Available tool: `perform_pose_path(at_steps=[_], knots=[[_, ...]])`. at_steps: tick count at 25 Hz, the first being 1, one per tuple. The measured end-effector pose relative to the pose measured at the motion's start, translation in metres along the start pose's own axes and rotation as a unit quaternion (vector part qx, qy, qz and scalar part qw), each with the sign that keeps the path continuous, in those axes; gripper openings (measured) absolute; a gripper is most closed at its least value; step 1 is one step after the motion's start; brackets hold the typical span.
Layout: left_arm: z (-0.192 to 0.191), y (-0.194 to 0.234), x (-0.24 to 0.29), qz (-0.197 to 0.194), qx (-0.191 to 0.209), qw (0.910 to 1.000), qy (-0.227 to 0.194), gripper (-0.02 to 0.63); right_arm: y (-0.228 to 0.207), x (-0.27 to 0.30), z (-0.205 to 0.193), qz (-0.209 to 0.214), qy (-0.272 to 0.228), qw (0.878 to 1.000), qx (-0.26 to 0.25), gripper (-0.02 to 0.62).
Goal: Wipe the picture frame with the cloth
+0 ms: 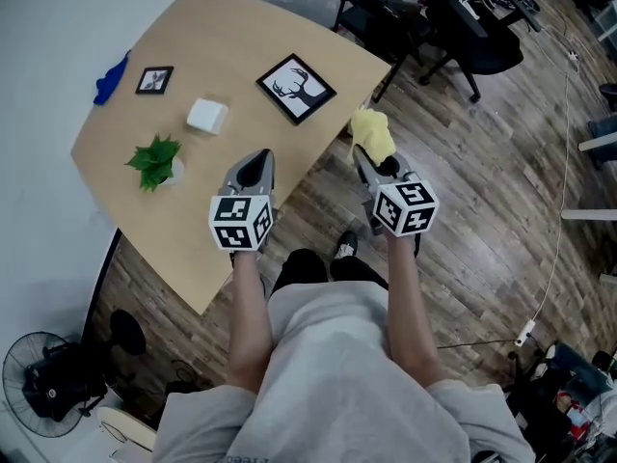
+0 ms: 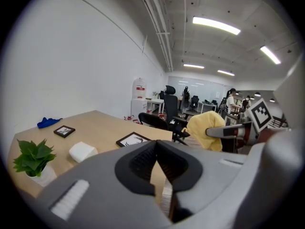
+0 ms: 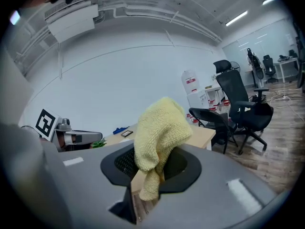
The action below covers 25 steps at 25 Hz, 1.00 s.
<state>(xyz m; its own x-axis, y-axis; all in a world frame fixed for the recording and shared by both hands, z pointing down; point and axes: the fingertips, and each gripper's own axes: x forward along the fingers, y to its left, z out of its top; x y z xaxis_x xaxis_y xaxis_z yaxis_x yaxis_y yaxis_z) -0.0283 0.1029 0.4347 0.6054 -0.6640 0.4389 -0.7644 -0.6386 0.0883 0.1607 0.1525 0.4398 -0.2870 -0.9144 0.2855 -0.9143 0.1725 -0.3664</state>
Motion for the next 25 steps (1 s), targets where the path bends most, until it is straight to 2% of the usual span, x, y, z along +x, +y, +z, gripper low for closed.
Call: perform_pose_path(at_steps=[9, 17, 25], knots=[[0.001, 0.025, 0.035, 0.021, -0.015, 0.9995, 0.02, 0.052, -0.026, 0.042, 0.002, 0.008, 0.024, 1.0, 0.005, 0.091], [0.033, 0.059, 0.091, 0.017, -0.023, 0.9996, 0.008, 0.052, -0.041, 0.109, 0.03, 0.018, 0.043, 0.998, -0.048, 0.091], [0.03, 0.096, 0.141, -0.002, -0.023, 0.9993, 0.028, 0.052, -0.042, 0.177, 0.046, 0.054, 0.086, 0.988, -0.116, 0.091]])
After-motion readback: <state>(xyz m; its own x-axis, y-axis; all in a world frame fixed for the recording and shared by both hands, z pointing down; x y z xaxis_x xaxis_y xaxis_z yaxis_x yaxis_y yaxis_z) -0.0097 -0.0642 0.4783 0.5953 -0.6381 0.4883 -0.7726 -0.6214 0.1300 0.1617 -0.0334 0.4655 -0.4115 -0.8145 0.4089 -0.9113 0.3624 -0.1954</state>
